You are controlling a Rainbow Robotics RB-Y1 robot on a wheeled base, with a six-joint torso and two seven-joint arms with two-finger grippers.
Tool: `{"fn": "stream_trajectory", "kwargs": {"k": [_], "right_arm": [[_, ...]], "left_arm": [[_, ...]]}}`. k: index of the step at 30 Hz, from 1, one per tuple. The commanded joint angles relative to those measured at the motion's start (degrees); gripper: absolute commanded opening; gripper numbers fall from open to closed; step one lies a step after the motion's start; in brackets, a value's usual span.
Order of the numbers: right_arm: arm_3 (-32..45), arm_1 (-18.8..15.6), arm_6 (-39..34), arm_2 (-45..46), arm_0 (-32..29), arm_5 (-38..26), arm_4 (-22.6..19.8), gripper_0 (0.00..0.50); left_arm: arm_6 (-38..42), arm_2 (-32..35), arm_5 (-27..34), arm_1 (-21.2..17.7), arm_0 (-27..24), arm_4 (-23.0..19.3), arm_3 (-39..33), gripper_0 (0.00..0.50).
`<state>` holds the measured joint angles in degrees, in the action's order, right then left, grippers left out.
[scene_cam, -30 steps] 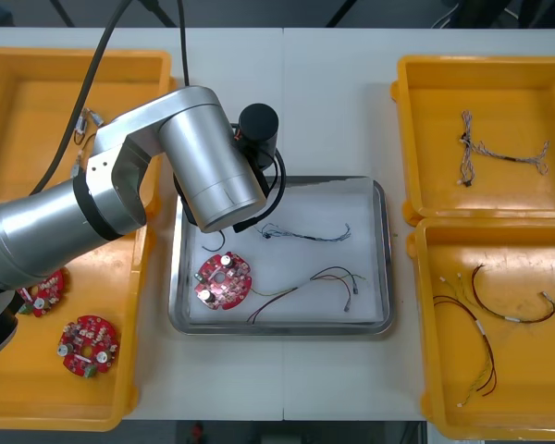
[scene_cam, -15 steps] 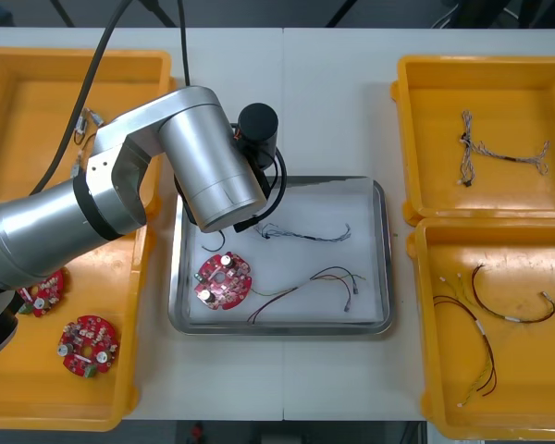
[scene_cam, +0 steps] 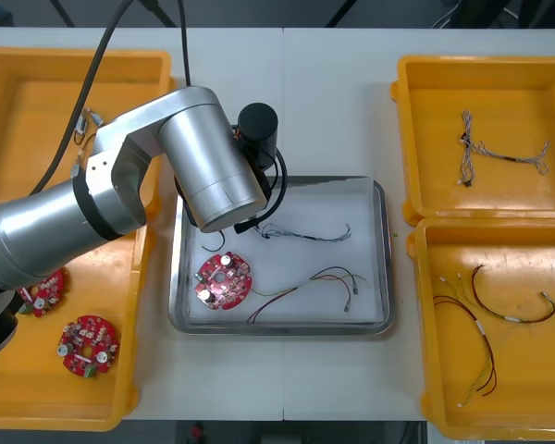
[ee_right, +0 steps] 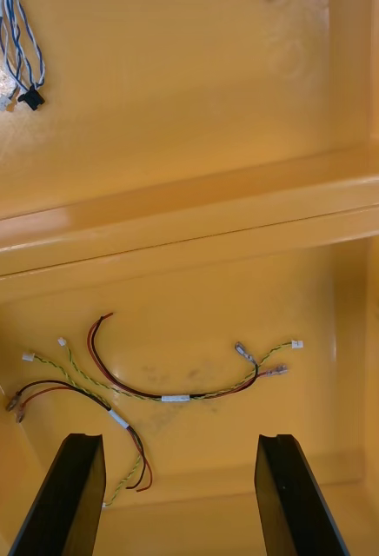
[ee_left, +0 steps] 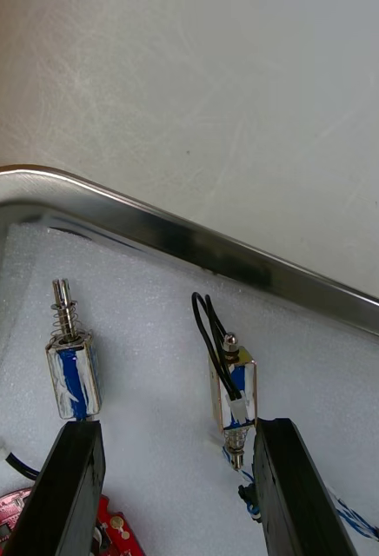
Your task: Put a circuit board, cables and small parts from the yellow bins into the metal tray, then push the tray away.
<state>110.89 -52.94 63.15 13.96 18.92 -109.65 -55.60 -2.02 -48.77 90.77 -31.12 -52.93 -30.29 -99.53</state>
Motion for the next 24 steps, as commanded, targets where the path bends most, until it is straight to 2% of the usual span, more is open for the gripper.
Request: {"fn": "stream_trajectory", "kwargs": {"k": [1, 6, 10, 12, 14, 16, 17, 21, 24], "right_arm": [[1.3, 0.3, 1.3, 1.6, -0.6, -0.4, 0.4, 0.500], [1.3, 0.3, 1.3, 1.6, -0.6, -0.4, 0.4, 0.500], [1.3, 0.3, 1.3, 1.6, -0.6, -0.4, 0.4, 0.500], [1.3, 0.3, 1.3, 1.6, -0.6, -0.4, 0.4, 0.500], [1.3, 0.3, 1.3, 1.6, -0.6, -0.4, 0.4, 0.500], [1.3, 0.3, 1.3, 1.6, -0.6, -0.4, 0.4, 0.500], [0.5, 1.4, 1.5, 0.4, -1.7, -0.4, 0.1, 0.500], [0.2, 2.1, 1.8, -0.7, 0.0, -0.4, 0.1, 0.500], [0.2, 2.1, 2.2, -1.2, 2.3, -0.4, -0.4, 0.500]], "left_arm": [[3.3, 0.1, 2.7, -1.7, -0.9, -3.5, -3.7, 0.500], [2.7, 3.1, 8.2, -5.4, -3.2, -9.0, -8.8, 0.500], [2.5, 6.3, 10.7, -10.4, -5.6, -16.5, -12.7, 0.500], [1.8, 9.0, 11.1, -14.4, -6.8, -22.2, -14.1, 0.500], [1.3, 11.0, 11.1, -17.2, -7.4, -25.7, -15.1, 0.500], [-1.3, 14.6, 11.3, -22.0, -7.6, -30.7, -16.1, 0.500], [-3.1, 16.2, 11.4, -24.2, -7.7, -32.6, -16.5, 0.500], [-9.2, 19.6, 11.7, -31.7, -7.7, -38.2, -17.0, 0.500], [-14.7, 21.3, 11.9, -35.2, -7.7, -40.4, -16.2, 0.500]]}}
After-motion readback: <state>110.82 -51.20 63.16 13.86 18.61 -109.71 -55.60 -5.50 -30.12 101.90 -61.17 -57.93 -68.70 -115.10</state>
